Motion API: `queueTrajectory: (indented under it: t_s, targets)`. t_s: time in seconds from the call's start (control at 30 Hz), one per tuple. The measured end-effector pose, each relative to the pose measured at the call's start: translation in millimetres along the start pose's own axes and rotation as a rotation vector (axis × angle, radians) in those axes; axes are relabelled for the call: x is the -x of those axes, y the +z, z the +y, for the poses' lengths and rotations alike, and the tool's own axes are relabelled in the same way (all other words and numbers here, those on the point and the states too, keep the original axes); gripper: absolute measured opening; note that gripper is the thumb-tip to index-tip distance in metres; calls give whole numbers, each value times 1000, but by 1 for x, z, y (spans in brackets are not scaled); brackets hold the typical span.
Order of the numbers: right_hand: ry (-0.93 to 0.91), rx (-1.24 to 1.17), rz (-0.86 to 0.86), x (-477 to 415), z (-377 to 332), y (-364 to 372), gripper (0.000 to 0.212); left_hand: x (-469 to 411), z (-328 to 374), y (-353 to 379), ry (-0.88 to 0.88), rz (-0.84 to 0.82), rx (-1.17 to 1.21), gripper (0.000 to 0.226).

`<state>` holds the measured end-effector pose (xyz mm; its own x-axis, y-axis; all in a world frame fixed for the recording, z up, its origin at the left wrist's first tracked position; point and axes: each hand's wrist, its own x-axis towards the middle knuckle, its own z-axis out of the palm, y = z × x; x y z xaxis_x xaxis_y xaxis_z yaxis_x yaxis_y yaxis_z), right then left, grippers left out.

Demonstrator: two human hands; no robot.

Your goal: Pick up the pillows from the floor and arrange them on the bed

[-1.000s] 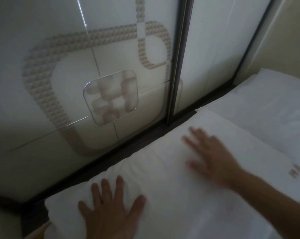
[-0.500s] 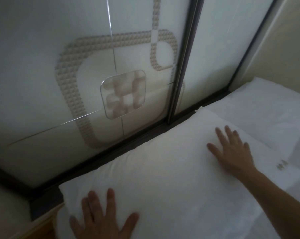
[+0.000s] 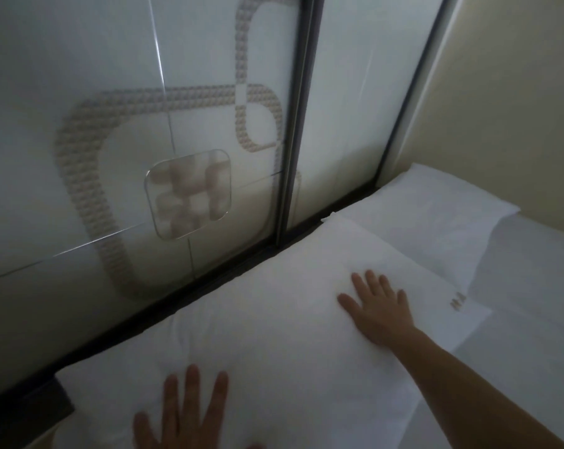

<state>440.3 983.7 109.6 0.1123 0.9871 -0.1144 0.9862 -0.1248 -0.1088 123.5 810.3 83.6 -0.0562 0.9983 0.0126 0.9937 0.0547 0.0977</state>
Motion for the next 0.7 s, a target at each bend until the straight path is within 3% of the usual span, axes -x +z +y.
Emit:
queueTrajectory:
  t_s: [0.07,0.13,0.27,0.33,0.57,0.7]
  targets:
    - [15,14,-10,4,-6,-8,78,7,5,2,-32,-124,44,97]
    - [-18,14,18,15,-15,-11,77,7,7,-11,-35,-130,88,100]
    - [-280,-29,140,48,-35,-8,77,10,1,-22,-17,-155,37,104]
    - [-361,-14,109,64,-44,1,75,14,-4,-15,-27,-195,63,107]
    - [-303,97,66,77,-56,11,70,14,-9,-5,-24,-194,153,109]
    - [-208,-43,75,126,-76,-29,73,6,-19,-51,2,-300,203,103]
